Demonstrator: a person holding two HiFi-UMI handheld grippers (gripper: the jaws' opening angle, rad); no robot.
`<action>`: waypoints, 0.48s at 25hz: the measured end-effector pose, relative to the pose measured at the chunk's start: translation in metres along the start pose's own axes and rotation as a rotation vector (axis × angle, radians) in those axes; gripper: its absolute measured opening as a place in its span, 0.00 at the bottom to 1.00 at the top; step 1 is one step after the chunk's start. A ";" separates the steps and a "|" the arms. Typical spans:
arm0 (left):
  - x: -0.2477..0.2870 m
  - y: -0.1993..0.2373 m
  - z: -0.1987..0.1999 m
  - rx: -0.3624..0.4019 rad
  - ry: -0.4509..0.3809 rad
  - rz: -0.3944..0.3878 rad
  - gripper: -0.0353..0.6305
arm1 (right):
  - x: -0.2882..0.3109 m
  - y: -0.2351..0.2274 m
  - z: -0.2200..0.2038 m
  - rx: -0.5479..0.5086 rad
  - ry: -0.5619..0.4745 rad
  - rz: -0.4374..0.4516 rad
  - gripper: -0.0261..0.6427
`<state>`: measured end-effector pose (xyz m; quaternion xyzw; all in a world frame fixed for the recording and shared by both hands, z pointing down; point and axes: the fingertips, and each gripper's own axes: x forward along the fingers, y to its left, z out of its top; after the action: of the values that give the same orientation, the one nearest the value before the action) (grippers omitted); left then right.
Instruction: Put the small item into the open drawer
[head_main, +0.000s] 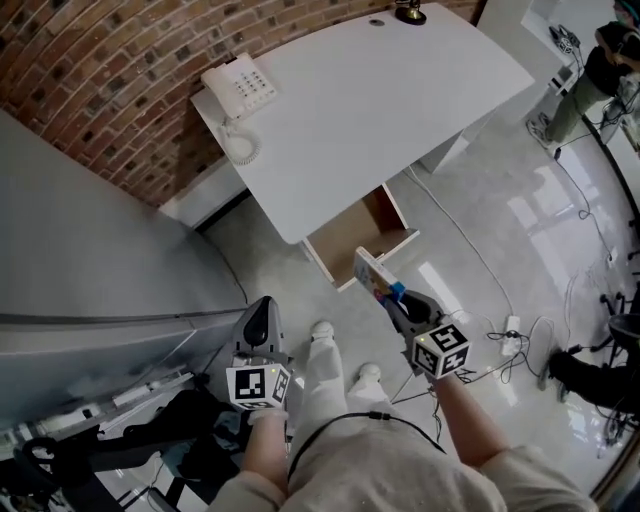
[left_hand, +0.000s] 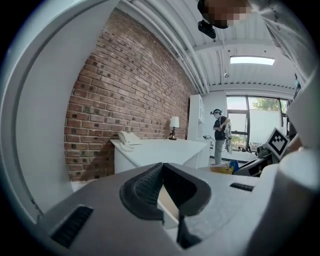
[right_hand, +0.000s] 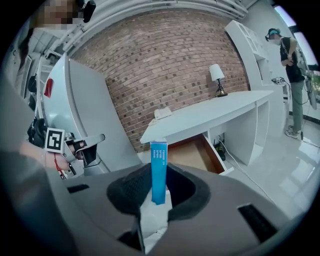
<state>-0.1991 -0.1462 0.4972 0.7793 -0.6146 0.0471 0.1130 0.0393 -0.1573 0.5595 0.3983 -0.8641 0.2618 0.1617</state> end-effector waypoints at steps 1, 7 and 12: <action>0.006 0.004 -0.003 -0.005 0.006 -0.004 0.06 | 0.009 -0.001 -0.003 0.004 0.019 -0.006 0.17; 0.035 0.027 -0.021 -0.031 0.031 -0.015 0.06 | 0.063 -0.006 -0.027 0.014 0.158 -0.059 0.17; 0.055 0.043 -0.037 -0.037 0.044 -0.017 0.06 | 0.099 -0.012 -0.043 -0.006 0.266 -0.090 0.17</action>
<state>-0.2249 -0.1990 0.5494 0.7810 -0.6062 0.0518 0.1412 -0.0112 -0.1982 0.6469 0.3979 -0.8171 0.3023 0.2874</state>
